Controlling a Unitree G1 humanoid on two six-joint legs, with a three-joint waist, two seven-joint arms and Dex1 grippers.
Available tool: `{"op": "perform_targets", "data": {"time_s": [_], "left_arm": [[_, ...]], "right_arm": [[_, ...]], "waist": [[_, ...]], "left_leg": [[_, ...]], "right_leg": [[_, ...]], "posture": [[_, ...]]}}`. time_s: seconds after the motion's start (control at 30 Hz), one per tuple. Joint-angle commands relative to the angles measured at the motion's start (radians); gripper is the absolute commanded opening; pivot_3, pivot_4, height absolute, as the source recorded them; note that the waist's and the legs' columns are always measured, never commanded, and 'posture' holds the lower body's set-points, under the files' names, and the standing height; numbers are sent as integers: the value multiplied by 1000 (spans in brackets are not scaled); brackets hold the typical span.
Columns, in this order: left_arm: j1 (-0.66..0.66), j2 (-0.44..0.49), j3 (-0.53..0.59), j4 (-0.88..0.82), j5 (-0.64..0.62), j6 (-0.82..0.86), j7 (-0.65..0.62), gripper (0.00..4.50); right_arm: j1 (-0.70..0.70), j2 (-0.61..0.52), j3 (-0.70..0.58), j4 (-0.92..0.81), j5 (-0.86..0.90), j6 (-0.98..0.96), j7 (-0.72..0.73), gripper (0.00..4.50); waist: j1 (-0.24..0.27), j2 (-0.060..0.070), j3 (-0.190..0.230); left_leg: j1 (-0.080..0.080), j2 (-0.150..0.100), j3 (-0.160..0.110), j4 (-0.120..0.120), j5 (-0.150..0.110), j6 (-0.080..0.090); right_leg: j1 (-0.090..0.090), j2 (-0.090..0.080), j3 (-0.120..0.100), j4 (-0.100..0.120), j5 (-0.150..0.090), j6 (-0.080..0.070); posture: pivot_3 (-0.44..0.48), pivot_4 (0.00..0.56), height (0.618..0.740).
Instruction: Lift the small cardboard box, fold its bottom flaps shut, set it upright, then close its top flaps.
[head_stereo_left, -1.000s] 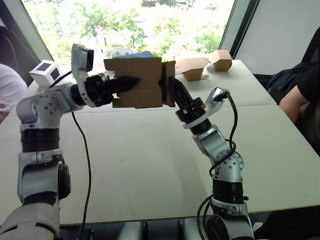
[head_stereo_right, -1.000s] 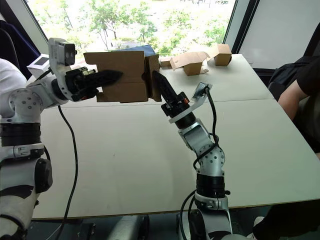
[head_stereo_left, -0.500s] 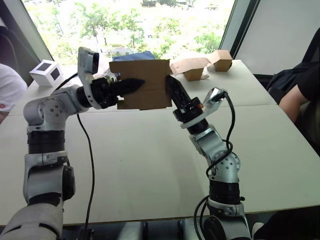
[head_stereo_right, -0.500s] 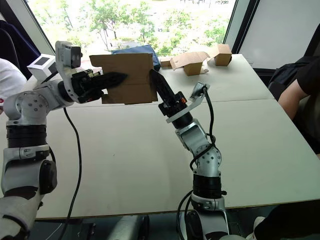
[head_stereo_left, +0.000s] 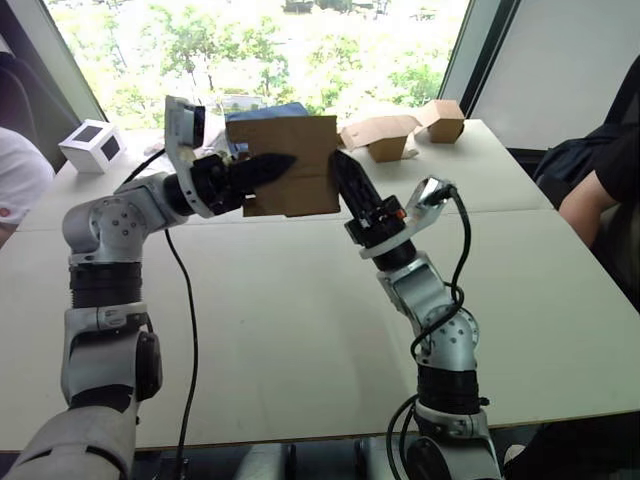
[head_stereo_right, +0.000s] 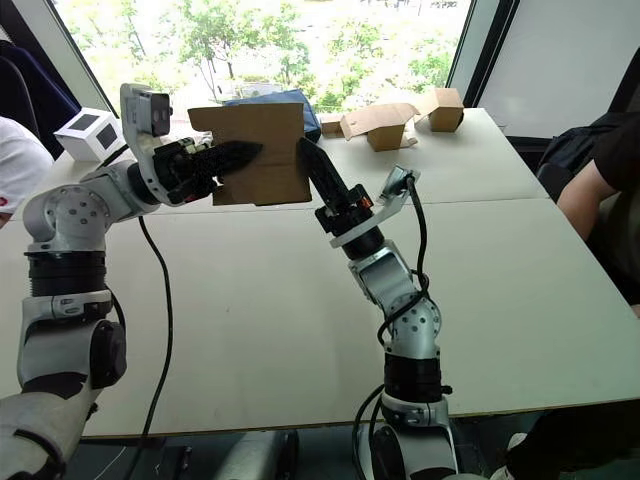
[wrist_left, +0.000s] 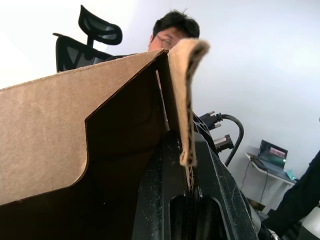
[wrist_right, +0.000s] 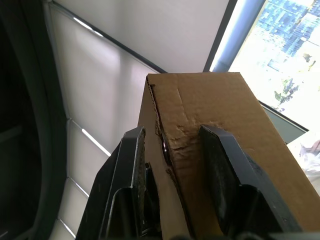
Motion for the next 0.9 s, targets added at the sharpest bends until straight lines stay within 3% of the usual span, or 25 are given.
{"op": "perform_targets", "data": {"time_s": [0.03,0.2,0.3,0.37,0.4,0.9], "left_arm": [[-39,26,24,-18,-43,17,-8,0],[-33,50,16,-30,-66,48,-15,0],[-25,57,11,-33,-68,51,-18,0],[-26,57,11,-32,-68,50,-18,0],[-26,57,11,-31,-68,49,-17,0],[-26,77,-54,-23,-36,46,-51,0]], "right_arm": [[0,-37,-7,-75,60,35,11,1710],[-2,-93,-53,-83,100,37,2,1710],[-2,-97,-58,-72,91,24,-5,952],[0,-97,-50,-68,76,22,-5,200],[1,-98,-44,-68,67,22,-3,82],[7,-181,74,-114,-120,48,44,82]], "waist": [[0,0,0],[1,0,0],[0,0,0],[0,0,0],[0,0,0],[0,0,0]], "left_leg": [[0,0,0,0,0,0],[0,0,0,0,0,0],[0,0,0,0,0,0],[0,0,0,-1,0,0],[0,0,0,-1,0,0],[0,0,0,-1,0,0]], "right_leg": [[0,0,0,0,0,0],[0,0,0,0,0,0],[0,0,0,0,0,0],[0,0,0,0,0,0],[0,0,0,0,0,0],[0,0,0,0,0,0]], "posture": [[0,150,740],[0,150,740],[0,150,740],[0,150,740],[0,150,740],[0,150,740]]}}
